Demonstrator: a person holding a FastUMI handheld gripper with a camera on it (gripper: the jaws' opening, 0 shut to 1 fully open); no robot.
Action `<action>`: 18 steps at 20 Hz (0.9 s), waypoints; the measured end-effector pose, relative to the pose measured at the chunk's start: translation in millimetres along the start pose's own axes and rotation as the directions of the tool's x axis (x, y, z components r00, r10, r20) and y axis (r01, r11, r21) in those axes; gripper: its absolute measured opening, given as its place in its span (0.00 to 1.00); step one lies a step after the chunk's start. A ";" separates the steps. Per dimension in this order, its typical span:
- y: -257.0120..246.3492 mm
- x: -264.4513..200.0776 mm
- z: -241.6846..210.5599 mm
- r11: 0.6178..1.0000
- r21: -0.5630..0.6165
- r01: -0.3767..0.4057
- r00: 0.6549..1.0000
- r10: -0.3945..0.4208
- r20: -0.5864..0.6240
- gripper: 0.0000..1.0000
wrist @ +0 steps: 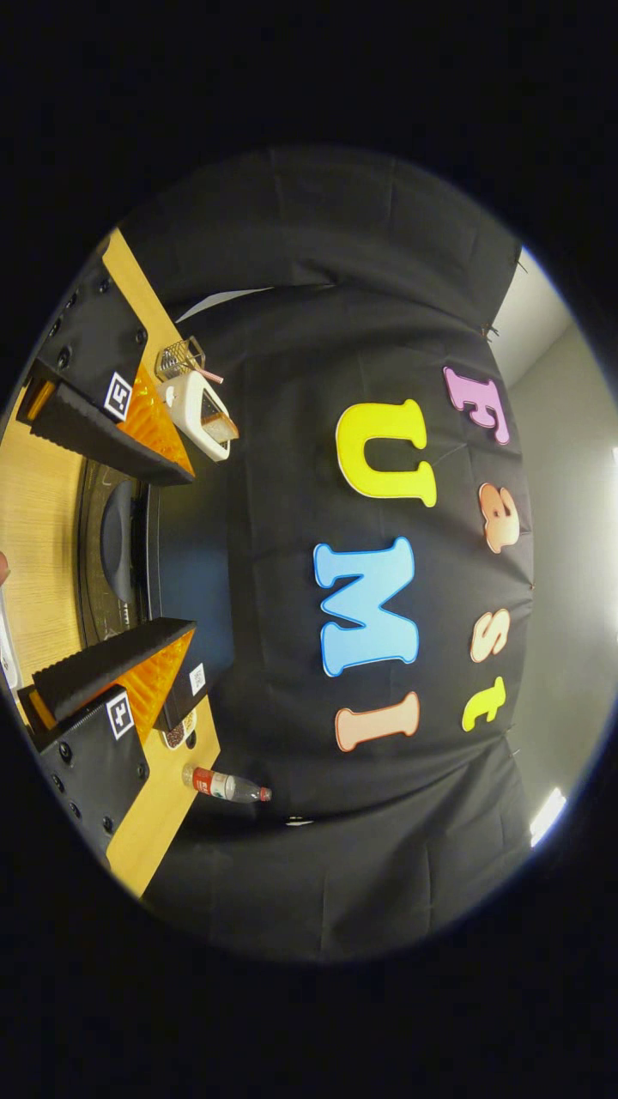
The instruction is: Open the toaster oven, put the food inside, and close the toaster oven door.
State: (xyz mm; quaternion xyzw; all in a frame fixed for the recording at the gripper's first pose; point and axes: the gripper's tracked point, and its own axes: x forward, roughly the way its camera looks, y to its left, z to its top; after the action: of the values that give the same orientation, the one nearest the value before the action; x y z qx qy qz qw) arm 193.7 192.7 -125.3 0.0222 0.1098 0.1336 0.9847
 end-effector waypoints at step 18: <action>7.2 63.7 -74.3 0.998 -0.045 0.034 0.989 -0.040 -0.142 0.98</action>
State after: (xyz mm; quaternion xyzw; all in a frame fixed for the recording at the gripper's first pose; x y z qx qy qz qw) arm 235.3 217.7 -210.6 -0.0106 0.1777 0.1186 0.9768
